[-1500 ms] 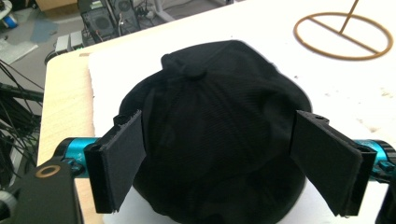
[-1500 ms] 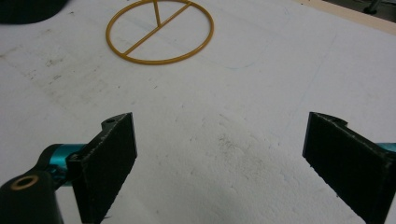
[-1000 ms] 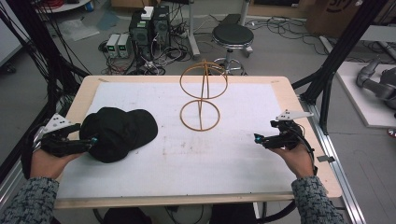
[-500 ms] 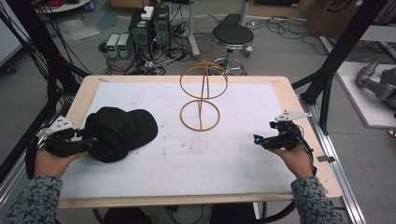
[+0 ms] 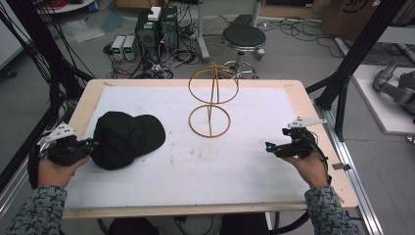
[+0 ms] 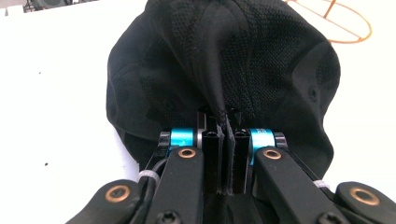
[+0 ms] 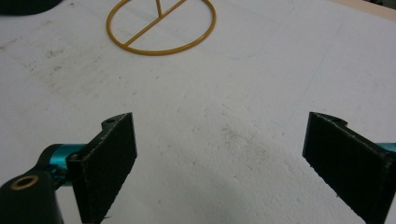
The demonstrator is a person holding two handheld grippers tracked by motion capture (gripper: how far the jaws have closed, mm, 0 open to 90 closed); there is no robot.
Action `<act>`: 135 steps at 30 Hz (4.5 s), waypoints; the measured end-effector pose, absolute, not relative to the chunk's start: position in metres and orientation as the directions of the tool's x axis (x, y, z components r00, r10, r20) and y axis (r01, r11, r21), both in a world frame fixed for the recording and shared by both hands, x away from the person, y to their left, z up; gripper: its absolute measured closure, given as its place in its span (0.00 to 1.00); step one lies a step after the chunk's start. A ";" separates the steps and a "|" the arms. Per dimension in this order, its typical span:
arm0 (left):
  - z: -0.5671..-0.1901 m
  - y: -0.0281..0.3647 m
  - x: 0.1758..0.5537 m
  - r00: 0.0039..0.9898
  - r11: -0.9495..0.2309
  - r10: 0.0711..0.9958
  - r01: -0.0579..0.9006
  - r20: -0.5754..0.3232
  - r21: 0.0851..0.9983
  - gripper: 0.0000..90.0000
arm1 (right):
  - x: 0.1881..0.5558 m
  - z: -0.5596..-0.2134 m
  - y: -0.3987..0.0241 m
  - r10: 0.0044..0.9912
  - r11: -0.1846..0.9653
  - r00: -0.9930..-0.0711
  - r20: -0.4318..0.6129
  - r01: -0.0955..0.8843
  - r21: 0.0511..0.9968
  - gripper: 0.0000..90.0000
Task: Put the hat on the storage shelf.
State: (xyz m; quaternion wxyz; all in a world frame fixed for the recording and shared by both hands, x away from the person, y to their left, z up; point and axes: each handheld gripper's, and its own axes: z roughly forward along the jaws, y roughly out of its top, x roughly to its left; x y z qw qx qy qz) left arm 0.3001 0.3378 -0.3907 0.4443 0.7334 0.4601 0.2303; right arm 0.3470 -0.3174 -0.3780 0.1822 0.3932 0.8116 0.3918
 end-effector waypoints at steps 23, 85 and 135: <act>-0.362 0.331 0.292 0.482 -0.114 0.875 0.307 -0.051 0.945 0.97 | 0.344 -0.377 -0.318 0.785 0.378 -0.620 0.017 0.499 0.780 0.11; -0.167 0.283 0.417 0.675 0.081 0.730 0.065 -0.104 0.995 0.97 | 0.344 -0.380 -0.339 0.789 0.358 -0.613 0.032 0.502 0.787 0.11; -0.192 0.130 0.492 0.799 0.117 0.561 0.185 -0.219 0.976 0.97 | 0.333 -0.386 -0.353 0.791 0.364 -0.611 0.035 0.515 0.776 0.11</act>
